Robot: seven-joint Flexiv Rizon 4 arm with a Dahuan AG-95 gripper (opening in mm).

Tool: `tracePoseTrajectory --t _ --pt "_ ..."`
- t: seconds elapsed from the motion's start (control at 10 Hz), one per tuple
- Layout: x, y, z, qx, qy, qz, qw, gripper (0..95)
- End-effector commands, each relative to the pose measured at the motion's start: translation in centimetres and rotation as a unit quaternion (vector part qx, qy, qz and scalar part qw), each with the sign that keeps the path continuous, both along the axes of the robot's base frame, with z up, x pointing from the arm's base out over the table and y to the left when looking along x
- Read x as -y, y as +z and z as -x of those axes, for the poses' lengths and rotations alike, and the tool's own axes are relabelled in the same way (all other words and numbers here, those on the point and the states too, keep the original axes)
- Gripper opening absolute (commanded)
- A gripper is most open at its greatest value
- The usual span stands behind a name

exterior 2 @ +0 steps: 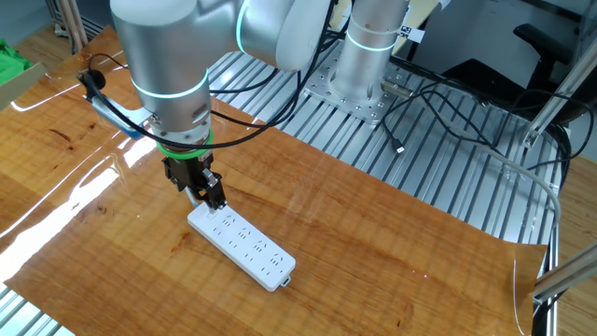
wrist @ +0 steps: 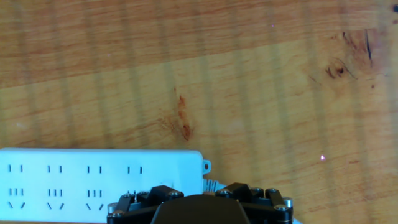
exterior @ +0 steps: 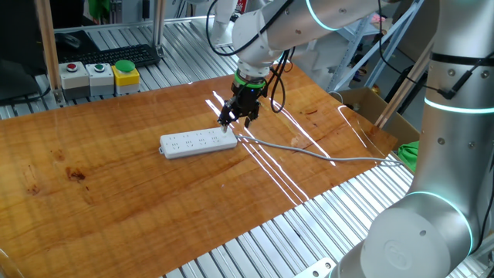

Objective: Turn on the power strip by pressing the button

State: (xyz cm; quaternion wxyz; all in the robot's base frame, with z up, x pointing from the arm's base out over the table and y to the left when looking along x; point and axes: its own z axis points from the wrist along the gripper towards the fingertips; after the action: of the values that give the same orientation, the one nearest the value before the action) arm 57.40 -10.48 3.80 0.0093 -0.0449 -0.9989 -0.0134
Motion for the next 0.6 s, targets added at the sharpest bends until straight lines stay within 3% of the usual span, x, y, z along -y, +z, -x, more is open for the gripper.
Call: tracePoseTrajectory --t 0.1,0.6 --pt "0.0 -0.1 0.0 0.0 0.007 0.001 1.0 76.0" --pt "0.6 -1.1 0.7 0.007 0.009 -0.001 0.9999 76.0"
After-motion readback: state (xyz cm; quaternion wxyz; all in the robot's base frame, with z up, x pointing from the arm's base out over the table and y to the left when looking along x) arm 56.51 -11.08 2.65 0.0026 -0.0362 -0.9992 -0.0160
